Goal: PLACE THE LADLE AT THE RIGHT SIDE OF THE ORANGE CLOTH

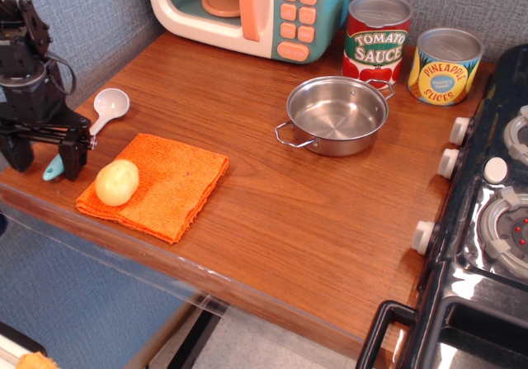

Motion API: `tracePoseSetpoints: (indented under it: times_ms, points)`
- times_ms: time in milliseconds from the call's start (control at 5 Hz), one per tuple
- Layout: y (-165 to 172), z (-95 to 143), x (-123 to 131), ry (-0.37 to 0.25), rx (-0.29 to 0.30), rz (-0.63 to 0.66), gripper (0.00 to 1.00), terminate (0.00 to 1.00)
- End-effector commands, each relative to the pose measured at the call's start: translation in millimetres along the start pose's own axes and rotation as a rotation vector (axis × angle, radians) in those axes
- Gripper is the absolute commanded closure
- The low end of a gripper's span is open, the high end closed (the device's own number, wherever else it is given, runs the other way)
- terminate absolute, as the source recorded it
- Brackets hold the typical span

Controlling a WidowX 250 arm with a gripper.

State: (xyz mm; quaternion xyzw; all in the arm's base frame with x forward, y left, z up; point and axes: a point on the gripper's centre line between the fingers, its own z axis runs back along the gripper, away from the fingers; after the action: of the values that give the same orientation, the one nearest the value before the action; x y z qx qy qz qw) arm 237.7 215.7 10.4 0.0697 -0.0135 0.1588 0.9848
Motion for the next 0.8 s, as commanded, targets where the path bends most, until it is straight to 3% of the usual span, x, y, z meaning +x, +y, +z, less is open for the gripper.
tracePoseSetpoints:
  times_ms: [0,400,600]
  points:
    - [-1,2,5,-0.017,0.009,0.013,1.0,0.0]
    - [-5,4,7,-0.023,0.009,0.002,1.0,0.0]
    - [-3,22,10,-0.07,0.016,0.018,1.0,0.0]
